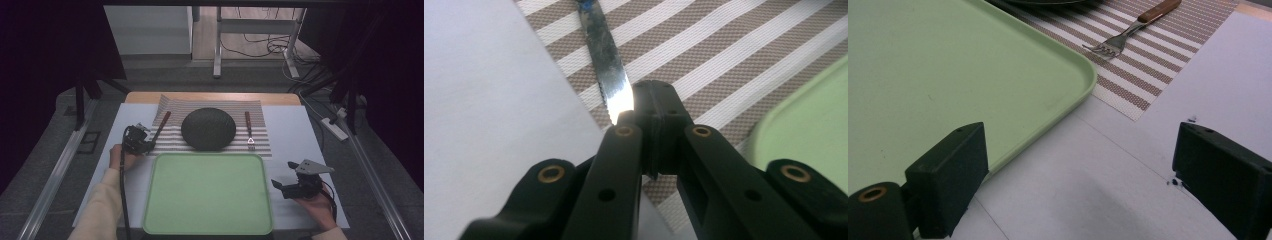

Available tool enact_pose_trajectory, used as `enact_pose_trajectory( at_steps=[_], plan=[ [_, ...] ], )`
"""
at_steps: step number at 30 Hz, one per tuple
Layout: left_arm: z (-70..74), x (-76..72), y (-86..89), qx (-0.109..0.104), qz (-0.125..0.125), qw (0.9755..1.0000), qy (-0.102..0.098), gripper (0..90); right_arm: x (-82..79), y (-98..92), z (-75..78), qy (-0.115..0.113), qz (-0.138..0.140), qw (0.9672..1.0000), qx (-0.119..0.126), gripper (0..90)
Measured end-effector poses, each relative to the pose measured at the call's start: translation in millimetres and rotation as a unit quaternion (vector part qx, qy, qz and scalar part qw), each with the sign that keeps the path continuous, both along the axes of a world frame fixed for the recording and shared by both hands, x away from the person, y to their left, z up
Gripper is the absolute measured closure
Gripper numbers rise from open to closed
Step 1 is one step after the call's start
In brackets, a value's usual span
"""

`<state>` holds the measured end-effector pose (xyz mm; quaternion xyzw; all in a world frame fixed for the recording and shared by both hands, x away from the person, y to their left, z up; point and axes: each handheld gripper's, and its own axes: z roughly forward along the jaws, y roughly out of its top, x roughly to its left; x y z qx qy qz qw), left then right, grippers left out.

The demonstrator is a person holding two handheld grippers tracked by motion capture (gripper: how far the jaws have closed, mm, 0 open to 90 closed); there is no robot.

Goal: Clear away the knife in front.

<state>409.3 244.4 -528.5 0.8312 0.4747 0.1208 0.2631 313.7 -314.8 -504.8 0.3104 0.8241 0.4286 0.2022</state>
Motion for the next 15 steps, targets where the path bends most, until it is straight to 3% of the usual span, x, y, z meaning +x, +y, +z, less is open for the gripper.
enact_pose_trajectory(
  at_steps=[9,15],
  plan=[
    [-1.1,-1.1,11.1,0.011,0.011,0.9999,-0.005,88.7,0.1,-0.1,0.1,0.0,0.0,1.0,-0.001,7.7],
    [1.1,-1.8,13.4,0.001,0.012,0.9999,-0.013,88.7,-0.3,-0.4,0.9,-0.003,-0.001,1.0,-0.001,7.7]
  ],
)
